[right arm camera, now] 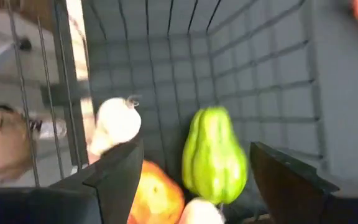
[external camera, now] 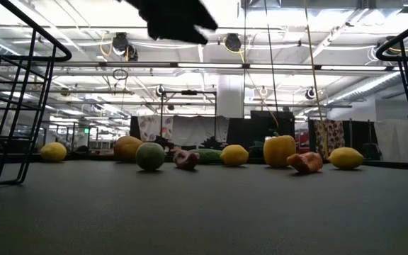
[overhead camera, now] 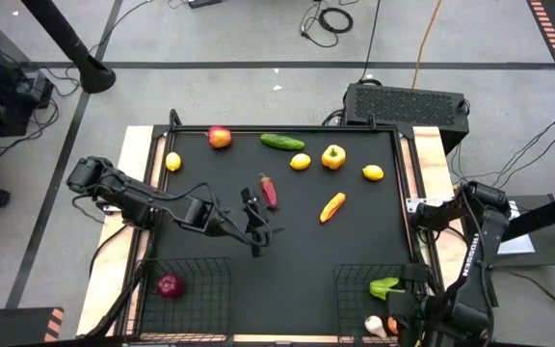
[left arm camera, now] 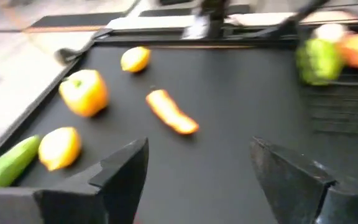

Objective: Sort produce into baskets
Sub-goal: Put the yellow chili pepper into the right wire basket

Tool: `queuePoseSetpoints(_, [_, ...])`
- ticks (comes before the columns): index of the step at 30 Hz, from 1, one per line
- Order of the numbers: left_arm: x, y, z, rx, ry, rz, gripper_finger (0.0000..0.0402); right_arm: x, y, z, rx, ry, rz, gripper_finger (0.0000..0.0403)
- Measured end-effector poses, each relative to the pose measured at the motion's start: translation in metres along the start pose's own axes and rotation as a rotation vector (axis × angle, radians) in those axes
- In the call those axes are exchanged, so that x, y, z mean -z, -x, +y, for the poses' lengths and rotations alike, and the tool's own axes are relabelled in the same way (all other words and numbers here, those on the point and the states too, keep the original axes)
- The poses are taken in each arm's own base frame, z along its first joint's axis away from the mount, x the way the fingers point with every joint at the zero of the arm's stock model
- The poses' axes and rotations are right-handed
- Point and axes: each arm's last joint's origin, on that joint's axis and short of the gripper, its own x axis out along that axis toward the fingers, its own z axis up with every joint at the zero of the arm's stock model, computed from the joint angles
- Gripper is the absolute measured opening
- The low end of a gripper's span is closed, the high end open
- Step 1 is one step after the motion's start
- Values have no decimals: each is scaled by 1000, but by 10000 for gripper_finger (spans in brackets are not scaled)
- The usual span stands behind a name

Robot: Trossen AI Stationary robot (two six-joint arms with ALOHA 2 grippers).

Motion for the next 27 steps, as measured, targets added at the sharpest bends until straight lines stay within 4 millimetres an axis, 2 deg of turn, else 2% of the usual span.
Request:
queuePoseSetpoints(7, [10, -10, 30, -162, 139, 116, 286, -18, 41, -10, 37, 18, -177, 272])
queuePoseSetpoints(13, [11, -17, 43, -187, 180, 123, 286, -39, 66, -19, 108, 132, -457, 260])
queuePoseSetpoints(17, [7, -22, 53, -176, 267, 97, 286, -49, 68, -23, 226, 241, -604, 253])
queuePoseSetpoints(21, [0, -33, 50, -107, 260, 7, 286, -59, 67, -27, 332, 317, -678, 247])
queuePoseSetpoints(24, [1, -49, 44, -63, 249, -40, 286, -65, 66, -30, 388, 330, -719, 241])
queuePoseSetpoints(27, [3, -70, 41, -68, 232, -8, 286, -71, 64, -33, 425, 335, -725, 234])
